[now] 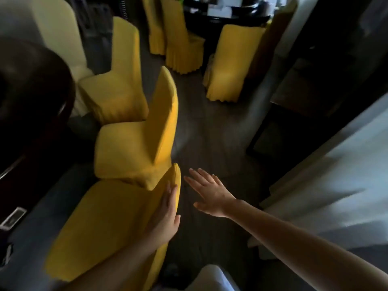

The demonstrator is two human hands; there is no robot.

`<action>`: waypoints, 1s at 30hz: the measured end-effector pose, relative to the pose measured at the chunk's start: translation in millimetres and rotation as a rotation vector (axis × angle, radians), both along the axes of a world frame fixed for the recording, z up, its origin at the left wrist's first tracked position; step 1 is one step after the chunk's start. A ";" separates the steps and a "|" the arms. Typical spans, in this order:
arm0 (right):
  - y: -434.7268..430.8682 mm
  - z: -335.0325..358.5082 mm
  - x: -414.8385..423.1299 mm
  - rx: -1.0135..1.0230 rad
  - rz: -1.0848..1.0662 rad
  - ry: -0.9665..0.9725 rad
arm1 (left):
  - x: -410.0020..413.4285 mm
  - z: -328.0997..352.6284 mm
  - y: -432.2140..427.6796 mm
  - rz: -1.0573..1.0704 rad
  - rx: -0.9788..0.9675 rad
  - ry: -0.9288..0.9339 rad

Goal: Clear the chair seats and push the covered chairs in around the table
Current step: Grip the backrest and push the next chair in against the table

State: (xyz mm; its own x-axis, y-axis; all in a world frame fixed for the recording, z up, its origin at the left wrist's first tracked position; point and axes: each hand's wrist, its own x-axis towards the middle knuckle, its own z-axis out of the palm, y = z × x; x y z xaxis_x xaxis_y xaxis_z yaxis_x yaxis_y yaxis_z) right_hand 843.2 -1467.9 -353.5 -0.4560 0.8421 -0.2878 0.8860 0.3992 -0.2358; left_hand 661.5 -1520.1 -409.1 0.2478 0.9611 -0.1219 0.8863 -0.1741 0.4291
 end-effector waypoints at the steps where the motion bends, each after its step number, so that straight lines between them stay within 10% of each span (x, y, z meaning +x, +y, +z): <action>1: 11.2 -4.3 1.5 -0.008 0.052 -0.007 | 1.4 -2.3 3.8 0.052 -0.004 0.014; 12: 93.1 -21.5 -17.4 0.081 0.713 -0.094 | 26.5 21.5 -27.8 0.585 -0.329 0.194; 30: 89.7 -26.5 -61.2 0.045 0.912 -0.068 | -2.8 12.2 -126.6 0.980 -0.421 0.329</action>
